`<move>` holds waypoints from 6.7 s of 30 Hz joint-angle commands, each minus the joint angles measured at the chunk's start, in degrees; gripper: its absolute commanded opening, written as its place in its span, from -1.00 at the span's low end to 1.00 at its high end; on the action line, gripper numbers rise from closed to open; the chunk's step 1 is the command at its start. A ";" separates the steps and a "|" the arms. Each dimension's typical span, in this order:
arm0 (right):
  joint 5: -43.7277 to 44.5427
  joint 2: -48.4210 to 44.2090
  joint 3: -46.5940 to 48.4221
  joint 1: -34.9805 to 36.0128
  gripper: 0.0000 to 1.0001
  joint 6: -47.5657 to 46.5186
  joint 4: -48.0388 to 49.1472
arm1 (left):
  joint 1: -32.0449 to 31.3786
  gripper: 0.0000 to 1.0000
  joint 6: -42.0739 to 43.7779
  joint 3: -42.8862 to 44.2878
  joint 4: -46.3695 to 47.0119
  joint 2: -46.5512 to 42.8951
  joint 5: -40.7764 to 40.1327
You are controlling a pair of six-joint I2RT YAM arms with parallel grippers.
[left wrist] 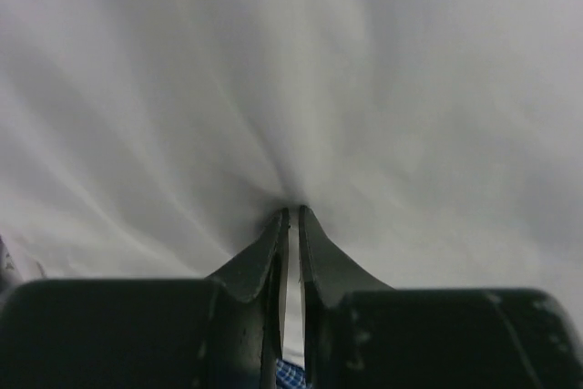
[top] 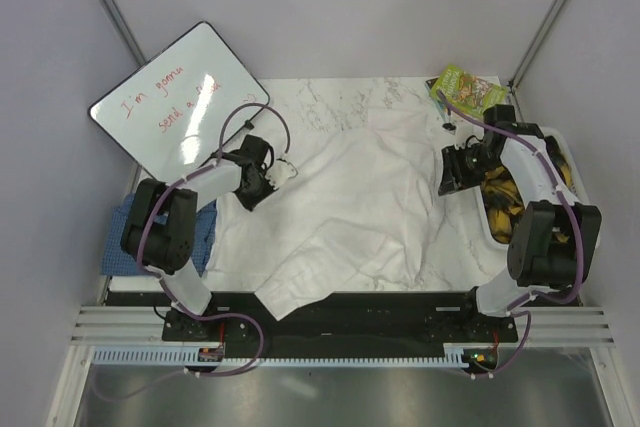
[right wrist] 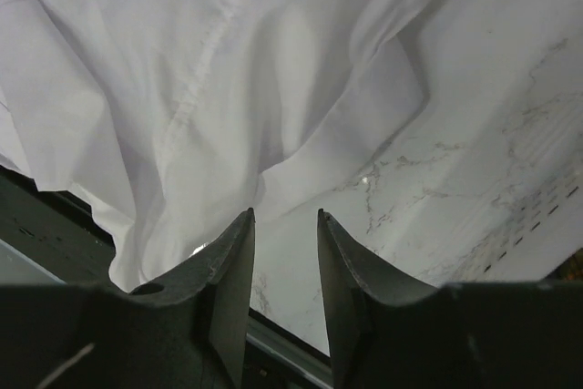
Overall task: Fold and stack the long sleeve shirts
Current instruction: Flatten the shirt out
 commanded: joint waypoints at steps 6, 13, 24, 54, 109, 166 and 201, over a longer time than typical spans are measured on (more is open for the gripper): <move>-0.56 -2.56 -3.09 -3.67 -0.17 1.26 0.51 | 5.18 -0.73 3.41 1.88 -4.42 2.51 -6.03; 0.06 -0.10 -9.67 -3.06 -0.15 -0.40 1.57 | 5.27 -0.63 2.01 4.69 -6.01 2.34 -4.10; -2.21 11.05 -13.21 0.55 -0.02 0.03 4.21 | 5.27 -0.56 1.13 7.77 -7.68 1.72 -1.81; -0.47 11.41 -14.52 4.68 0.04 7.76 8.96 | 5.27 -0.53 1.30 8.83 -7.42 1.63 -1.73; 7.96 9.12 -1.61 7.21 -0.38 -11.57 -4.14 | -51.15 0.48 11.31 20.15 6.20 -4.64 19.55; -8.39 -39.12 -27.00 22.77 0.28 -47.71 3.48 | 2.96 0.12 -16.02 11.38 -16.37 -9.95 30.98; 11.66 -38.41 -27.27 36.67 -1.00 -67.02 -23.99 | 14.41 -0.69 -8.80 4.78 -7.86 4.71 6.10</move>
